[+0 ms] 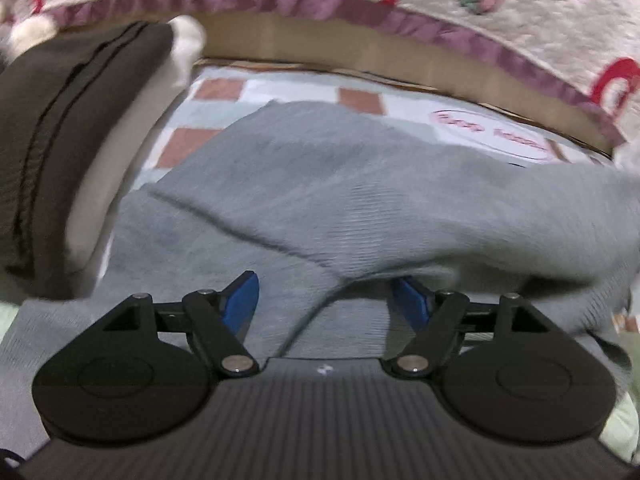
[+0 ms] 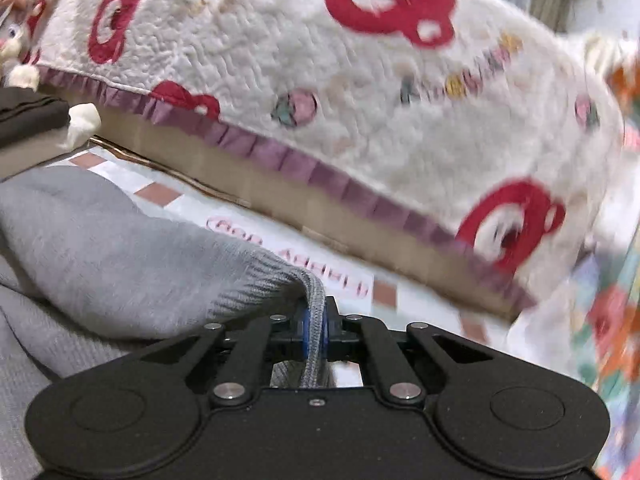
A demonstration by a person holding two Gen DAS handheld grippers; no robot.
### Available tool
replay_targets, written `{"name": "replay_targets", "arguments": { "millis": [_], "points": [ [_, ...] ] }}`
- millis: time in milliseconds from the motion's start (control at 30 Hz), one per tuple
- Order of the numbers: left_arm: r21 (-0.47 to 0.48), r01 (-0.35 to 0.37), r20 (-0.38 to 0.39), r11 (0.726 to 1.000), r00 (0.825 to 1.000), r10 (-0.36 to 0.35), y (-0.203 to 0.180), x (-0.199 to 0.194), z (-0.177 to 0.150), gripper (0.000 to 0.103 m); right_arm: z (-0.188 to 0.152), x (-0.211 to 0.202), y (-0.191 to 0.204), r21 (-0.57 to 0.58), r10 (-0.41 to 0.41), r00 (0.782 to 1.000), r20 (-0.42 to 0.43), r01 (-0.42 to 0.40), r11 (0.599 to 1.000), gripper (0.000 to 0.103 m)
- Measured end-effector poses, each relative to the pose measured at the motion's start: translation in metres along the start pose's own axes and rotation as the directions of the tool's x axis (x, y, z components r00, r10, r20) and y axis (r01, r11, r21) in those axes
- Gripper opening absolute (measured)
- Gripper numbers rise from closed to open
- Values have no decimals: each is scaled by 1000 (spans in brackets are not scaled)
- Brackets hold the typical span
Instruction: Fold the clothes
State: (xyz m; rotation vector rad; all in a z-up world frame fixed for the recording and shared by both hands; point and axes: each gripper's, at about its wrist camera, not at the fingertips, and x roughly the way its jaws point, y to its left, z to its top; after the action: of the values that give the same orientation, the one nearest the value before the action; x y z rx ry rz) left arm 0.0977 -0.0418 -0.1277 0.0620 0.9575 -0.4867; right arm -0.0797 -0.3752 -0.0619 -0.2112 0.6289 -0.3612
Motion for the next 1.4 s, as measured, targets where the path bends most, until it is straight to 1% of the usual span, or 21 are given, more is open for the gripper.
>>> {"name": "replay_targets", "arguments": {
  "millis": [33, 67, 133, 167, 200, 267, 367, 500, 567, 633, 667, 733, 800, 933, 1000, 1067, 1133, 1167, 1267, 1333, 1400],
  "points": [
    [-27, -9, -6, 1000, 1000, 9, 5, 2, 0, 72, -2, -1, -1, 7, 2, 1000, 2, -2, 1000, 6],
    [-49, -10, -13, 999, 1000, 10, 10, 3, 1, 61, -4, -3, -2, 10, 2, 1000, 7, -2, 1000, 6],
    [-41, 7, -22, 999, 1000, -8, 11, 2, 2, 17, -5, -5, -5, 26, 6, 1000, 20, -6, 1000, 6],
    [-19, 3, -12, 1000, 1000, -4, 8, -3, 8, 9, -5, -7, -10, 45, 13, 1000, 27, -15, 999, 6],
    [2, -10, 9, 1000, 1000, 10, 5, -10, 18, 9, -3, -7, -14, 54, 21, 999, 30, -23, 998, 6],
    [38, -32, 67, 999, 997, 29, 1, -25, 44, 9, 2, -5, -20, 66, 37, 999, 33, -39, 997, 6],
    [43, -13, 190, 999, 982, 4, 2, -37, 95, 9, 20, 13, -27, 66, 35, 999, 36, -38, 997, 6],
    [1, 80, 278, 997, 957, -77, -3, -11, 115, 10, 30, 57, -33, 75, 24, 999, -29, -22, 997, 7],
    [-20, 93, 226, 995, 970, -87, -5, 19, 99, 10, 20, 77, -30, 79, 21, 994, -103, -13, 997, 10],
    [17, 41, 131, 999, 990, -43, -10, 46, 81, 10, 7, 80, -27, 97, 25, 991, -135, -12, 995, 13],
    [45, 9, 109, 999, 994, -14, -12, 52, 75, 10, 0, 78, -26, 113, 32, 990, -138, -16, 993, 20],
    [64, -11, 119, 998, 993, 4, -14, 51, 75, 11, -13, 73, -28, 173, 62, 987, -147, -36, 984, 35],
    [68, -22, 138, 997, 990, 12, -14, 47, 76, 14, -24, 68, -36, 274, 120, 981, -153, -75, 959, 39],
    [79, -59, 156, 995, 987, 46, -14, 45, 75, 21, -45, 59, -52, 468, 236, 960, -149, -142, 872, 40],
    [105, -98, 156, 990, 985, 81, -15, 48, 73, 27, -56, 59, -59, 569, 304, 944, -130, -180, 802, 42],
    [107, -114, 159, 988, 983, 96, -13, 44, 71, 34, -63, 66, -62, 651, 380, 920, -102, -227, 724, 43],
    [106, -134, 150, 985, 982, 118, -10, 44, 70, 43, -68, 77, -54, 678, 477, 876, -76, -305, 669, 43],
    [106, -146, 145, 984, 981, 130, -8, 44, 69, 53, -69, 82, -47, 669, 502, 861, -83, -326, 668, 41],
    [158, -242, 124, 957, 967, 224, -6, 51, 61, 65, -72, 91, -30, 627, 446, 883, -150, -264, 733, 41],
    [143, -230, 104, 963, 971, 216, 0, 52, 60, 67, -74, 93, -28, 635, 414, 896, -159, -228, 738, 41],
    [80, -174, 73, 981, 983, 169, 11, 50, 62, 70, -74, 93, -30, 655, 406, 903, -142, -222, 722, 47]
  ]
}}
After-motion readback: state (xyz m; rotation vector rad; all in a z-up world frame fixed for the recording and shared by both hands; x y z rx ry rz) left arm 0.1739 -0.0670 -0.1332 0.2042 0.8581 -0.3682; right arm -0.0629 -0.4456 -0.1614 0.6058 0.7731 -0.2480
